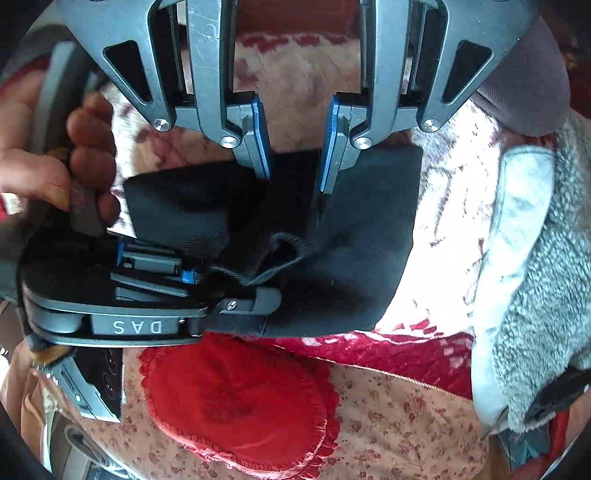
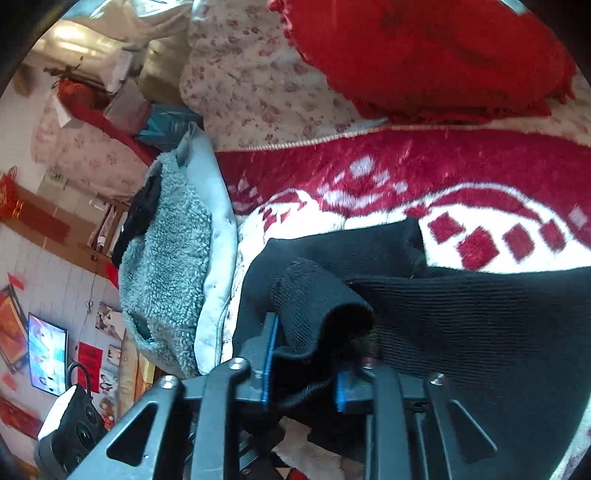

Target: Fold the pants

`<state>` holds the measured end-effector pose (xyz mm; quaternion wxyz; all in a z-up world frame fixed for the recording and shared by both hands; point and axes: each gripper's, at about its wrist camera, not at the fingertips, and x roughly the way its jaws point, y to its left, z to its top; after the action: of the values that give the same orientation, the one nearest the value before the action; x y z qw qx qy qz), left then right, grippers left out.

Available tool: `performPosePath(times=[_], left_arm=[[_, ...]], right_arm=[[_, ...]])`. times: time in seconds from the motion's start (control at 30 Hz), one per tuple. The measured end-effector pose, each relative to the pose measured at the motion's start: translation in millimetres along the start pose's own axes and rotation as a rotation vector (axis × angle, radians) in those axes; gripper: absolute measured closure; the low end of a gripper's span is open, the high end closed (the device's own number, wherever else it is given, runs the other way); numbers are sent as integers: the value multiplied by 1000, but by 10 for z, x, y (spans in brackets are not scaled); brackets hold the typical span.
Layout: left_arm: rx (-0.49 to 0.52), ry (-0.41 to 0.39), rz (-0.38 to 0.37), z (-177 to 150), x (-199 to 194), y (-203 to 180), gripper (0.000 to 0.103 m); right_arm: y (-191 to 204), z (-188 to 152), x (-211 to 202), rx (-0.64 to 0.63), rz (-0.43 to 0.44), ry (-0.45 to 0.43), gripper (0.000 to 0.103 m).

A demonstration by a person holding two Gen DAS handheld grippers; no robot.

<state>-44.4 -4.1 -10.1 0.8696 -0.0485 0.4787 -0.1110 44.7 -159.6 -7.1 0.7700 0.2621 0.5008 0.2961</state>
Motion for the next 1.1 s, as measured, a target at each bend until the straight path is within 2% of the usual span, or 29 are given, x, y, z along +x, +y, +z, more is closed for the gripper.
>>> performPosePath(times=[0.2,0.27,0.3,0.47,0.53,0.6,0.67,0.73,0.87,0.97,1.1], left_arm=[[28,-78,-18,36,-396,-7,79],[23,-85,-20,71,-452,17,71],[18,-87,-19,91,-450,33,71],[11,-41,22,236,-198,47,71],[19,-6,34,282,-8,-3,71],[24,21,42,296,128,-33,71],[24,44,51,321,252,-72,71],[23,45,59,352,269,-92,71],[21,20,62,487,244,-115,71],[33,17,72,606,299,-166,62],[32,39,75,701,465,-210,62]], right_arm=[[90,117,-425,-86,-36,-92,89],[57,147,-578,-99,-65,-117,89],[13,165,-672,-101,-83,-124,89],[-242,169,-928,-107,-205,-105,89],[-392,162,-879,-104,-273,-67,89],[-531,148,-732,-127,-391,-25,88],[-594,140,-646,-134,-427,3,87],[-583,144,-736,-112,-420,-30,78],[-406,159,-952,-174,-508,-77,77],[-230,168,-1114,-217,-478,-108,77],[-16,132,-1056,-283,-422,-84,77]])
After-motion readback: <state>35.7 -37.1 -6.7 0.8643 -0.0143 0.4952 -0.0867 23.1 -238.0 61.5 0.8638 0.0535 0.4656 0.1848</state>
